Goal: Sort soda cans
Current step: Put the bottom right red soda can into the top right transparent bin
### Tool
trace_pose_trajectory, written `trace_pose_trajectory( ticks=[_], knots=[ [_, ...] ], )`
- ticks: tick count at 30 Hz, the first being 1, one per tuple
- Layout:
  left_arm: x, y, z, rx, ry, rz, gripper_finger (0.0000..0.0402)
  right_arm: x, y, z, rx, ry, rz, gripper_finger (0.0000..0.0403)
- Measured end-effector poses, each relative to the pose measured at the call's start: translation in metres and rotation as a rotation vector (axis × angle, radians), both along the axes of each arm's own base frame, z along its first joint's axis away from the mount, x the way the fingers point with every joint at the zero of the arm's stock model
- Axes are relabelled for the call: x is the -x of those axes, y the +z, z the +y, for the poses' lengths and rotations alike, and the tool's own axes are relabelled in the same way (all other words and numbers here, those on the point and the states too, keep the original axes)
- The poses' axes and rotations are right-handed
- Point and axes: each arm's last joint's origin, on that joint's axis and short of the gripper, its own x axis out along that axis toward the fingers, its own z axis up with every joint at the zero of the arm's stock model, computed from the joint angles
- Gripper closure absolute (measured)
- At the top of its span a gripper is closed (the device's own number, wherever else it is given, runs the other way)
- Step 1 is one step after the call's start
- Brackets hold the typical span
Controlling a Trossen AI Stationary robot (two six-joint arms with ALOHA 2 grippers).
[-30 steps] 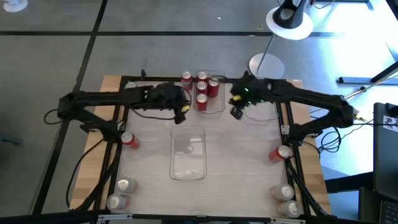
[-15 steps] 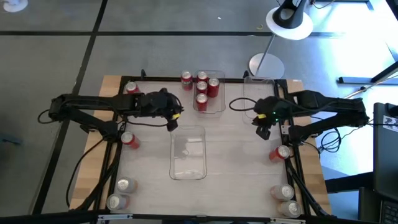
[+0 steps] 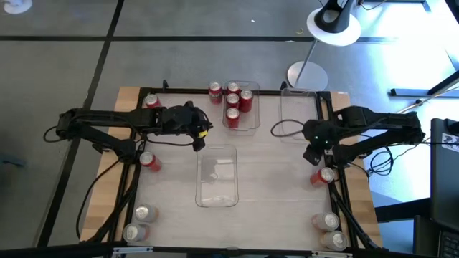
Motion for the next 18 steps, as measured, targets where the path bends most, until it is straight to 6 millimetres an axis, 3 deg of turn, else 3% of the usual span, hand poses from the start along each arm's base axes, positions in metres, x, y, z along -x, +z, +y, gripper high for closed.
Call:
trace_pose_trajectory(
  ticks=[5,9,18],
  knots=[
    [0.0,0.0,0.0,-0.01,-0.007,0.005,0.0361,0.005,-0.001,0.014,-0.037,-0.03,0.051,0.01],
    [0.0,0.0,0.0,-0.011,-0.008,0.005,0.0361,0.009,-0.001,0.026,-0.008,-0.033,0.053,0.0047],
    [0.0,-0.001,0.0,-0.001,-0.011,0.009,0.0361,0.013,-0.004,0.054,0.033,0.017,0.065,0.0015]
  ],
)
